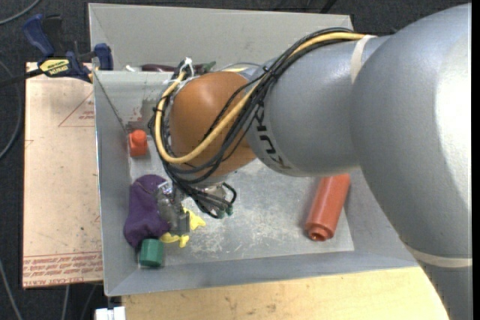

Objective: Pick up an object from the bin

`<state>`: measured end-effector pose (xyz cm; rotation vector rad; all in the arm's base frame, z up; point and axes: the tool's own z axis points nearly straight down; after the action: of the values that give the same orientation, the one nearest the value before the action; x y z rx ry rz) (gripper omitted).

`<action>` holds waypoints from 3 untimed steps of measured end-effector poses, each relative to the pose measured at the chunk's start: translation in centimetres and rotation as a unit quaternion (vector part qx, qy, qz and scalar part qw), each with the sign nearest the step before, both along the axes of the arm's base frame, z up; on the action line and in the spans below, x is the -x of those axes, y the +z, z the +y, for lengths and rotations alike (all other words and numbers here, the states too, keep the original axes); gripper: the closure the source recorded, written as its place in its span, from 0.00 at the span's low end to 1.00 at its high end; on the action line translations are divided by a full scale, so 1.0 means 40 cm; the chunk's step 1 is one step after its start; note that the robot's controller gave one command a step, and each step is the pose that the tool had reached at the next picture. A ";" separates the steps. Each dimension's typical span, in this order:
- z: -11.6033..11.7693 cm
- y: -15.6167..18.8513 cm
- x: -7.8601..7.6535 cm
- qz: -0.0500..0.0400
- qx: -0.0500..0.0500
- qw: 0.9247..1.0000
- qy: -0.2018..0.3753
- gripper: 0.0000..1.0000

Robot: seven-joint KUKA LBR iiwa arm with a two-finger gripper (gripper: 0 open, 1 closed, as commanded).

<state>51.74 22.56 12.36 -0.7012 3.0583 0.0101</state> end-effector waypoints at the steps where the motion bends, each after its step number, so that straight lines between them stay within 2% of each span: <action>1: -0.010 0.144 -0.039 -0.003 -0.001 1.000 -0.005 1.00; 2: -0.016 0.244 -0.028 -0.001 -0.001 1.000 0.017 0.00; 3: -0.016 0.243 -0.028 -0.001 -0.001 1.000 0.017 0.00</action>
Offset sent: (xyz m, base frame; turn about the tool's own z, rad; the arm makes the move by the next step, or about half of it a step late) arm 0.0104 -0.0071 0.0973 -0.0358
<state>52.85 21.91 22.09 -0.7514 3.0432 0.0128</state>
